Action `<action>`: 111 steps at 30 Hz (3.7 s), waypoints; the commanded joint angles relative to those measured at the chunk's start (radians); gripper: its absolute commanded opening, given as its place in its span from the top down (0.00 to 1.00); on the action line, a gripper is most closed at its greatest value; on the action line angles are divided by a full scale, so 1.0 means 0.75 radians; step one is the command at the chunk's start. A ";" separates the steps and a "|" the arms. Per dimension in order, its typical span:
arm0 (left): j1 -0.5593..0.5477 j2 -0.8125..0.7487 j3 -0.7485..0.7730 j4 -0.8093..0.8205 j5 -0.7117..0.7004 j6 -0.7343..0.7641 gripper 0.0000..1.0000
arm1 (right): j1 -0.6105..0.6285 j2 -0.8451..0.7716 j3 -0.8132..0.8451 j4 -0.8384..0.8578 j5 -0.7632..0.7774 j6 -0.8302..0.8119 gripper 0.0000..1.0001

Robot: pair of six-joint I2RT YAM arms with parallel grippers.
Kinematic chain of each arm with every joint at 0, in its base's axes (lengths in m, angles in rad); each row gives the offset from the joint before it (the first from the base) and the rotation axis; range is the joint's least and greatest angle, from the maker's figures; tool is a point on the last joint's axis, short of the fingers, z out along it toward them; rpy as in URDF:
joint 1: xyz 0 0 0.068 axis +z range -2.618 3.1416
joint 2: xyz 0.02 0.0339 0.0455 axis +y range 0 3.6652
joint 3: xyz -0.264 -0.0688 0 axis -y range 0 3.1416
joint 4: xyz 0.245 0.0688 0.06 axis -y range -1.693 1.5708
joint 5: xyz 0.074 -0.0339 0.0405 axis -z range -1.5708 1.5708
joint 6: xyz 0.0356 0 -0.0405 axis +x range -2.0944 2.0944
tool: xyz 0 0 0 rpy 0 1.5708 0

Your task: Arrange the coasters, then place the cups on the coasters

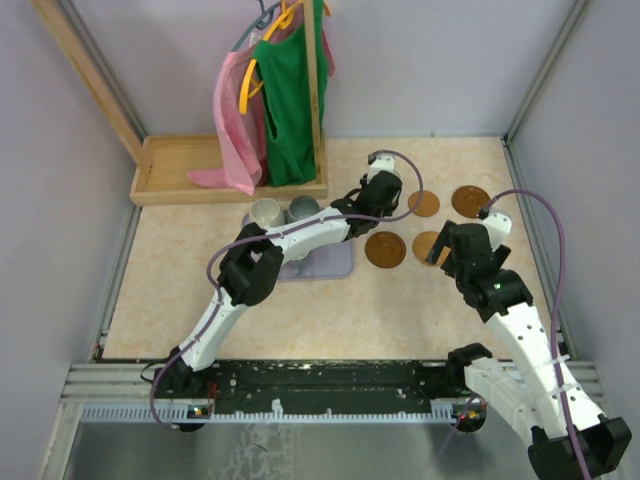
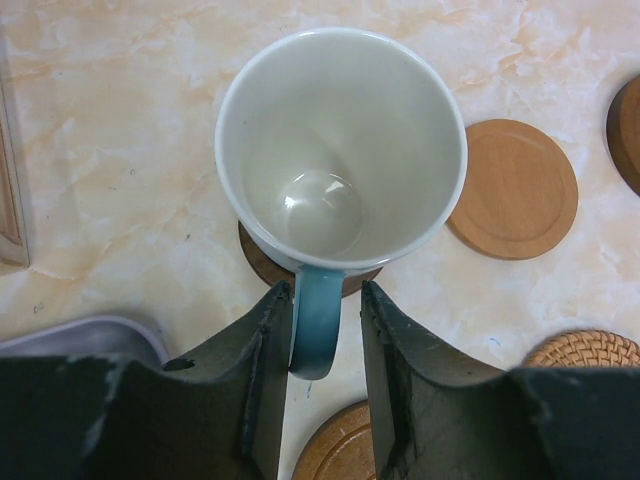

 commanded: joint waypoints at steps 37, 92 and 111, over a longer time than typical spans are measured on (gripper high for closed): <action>-0.043 -0.972 -0.999 -0.145 -0.059 -0.245 0.59 | -0.015 -0.006 -0.030 0.109 -0.105 -0.067 0.10; 0.320 -1.657 -1.383 -0.333 -0.033 -0.155 0.00 | 0.463 1.371 0.694 0.594 -0.262 -0.248 0.46; 0.351 -1.693 -1.393 -0.367 -0.028 -0.141 0.00 | 0.474 1.521 0.786 0.633 -0.246 -0.296 0.62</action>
